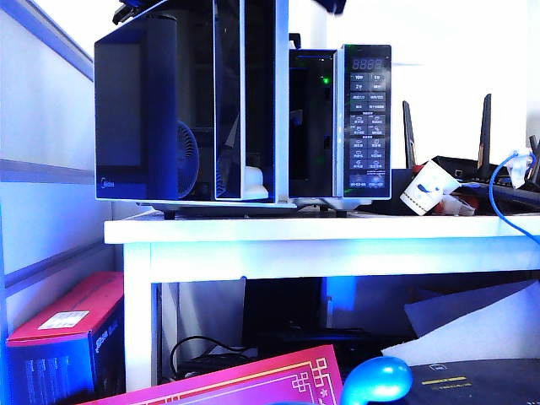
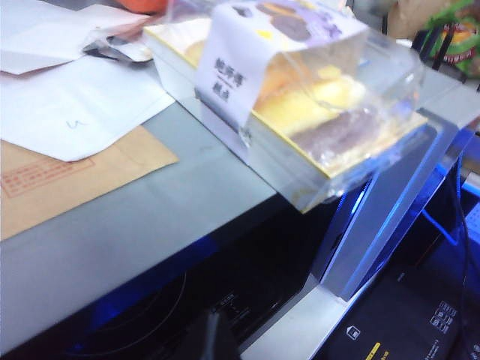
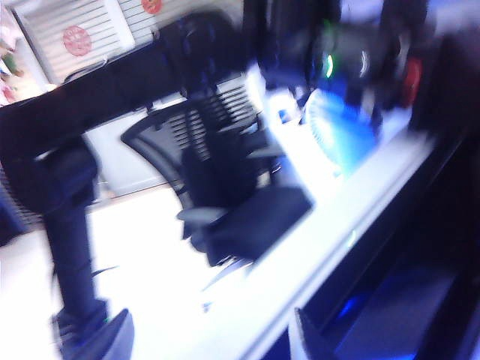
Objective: Open the microwave door, place the box of snacks from the top of the microwave inside, then close the microwave door.
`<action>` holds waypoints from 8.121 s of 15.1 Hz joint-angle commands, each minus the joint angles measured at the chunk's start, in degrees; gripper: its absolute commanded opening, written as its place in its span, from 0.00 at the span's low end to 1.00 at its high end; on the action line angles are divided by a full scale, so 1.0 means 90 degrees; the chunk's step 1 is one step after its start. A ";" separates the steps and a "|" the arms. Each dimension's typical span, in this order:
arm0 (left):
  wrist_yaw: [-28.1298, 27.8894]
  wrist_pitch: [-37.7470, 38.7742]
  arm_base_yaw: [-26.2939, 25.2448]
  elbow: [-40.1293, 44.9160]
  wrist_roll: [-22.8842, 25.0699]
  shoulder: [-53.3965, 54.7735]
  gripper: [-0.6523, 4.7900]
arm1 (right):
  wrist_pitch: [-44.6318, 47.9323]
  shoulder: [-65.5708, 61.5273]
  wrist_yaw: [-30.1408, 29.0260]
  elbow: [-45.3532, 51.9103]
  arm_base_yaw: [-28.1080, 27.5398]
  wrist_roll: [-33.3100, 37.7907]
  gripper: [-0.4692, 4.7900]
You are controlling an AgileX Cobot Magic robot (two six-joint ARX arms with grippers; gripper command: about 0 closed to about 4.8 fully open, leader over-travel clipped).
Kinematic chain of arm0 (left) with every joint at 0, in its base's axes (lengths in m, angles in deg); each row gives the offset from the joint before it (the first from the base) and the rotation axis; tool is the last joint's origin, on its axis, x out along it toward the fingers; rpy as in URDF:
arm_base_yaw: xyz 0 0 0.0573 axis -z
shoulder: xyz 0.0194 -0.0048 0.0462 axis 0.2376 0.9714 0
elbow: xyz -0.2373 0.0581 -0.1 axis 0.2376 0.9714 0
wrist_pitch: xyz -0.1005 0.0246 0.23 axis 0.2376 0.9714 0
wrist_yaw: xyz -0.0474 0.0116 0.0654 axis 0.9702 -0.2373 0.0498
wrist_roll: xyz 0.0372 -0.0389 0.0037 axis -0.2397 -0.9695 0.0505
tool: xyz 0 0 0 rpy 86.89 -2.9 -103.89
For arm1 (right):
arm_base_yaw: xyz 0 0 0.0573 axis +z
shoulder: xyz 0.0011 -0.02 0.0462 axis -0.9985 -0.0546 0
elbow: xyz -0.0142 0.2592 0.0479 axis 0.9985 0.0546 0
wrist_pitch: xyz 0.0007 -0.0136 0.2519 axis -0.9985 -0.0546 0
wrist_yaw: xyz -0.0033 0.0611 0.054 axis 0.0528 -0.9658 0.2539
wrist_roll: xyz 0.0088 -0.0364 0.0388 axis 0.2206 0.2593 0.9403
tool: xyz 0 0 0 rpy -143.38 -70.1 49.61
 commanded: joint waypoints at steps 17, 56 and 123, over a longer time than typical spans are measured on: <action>0.0044 0.0022 0.0010 0.0066 -0.0083 0.0022 0.11 | -0.2361 0.0029 0.2533 -0.0085 0.0753 -0.3021 0.60; 0.0194 0.1974 -0.0056 0.0070 0.1620 -0.0172 0.11 | -0.0306 -0.1904 1.0450 -0.3478 0.2123 -0.3172 1.00; -0.0032 0.2305 -0.0165 0.0070 0.1831 -0.0172 0.11 | -0.4551 -0.0066 1.0258 -0.4155 0.1756 -0.3708 0.61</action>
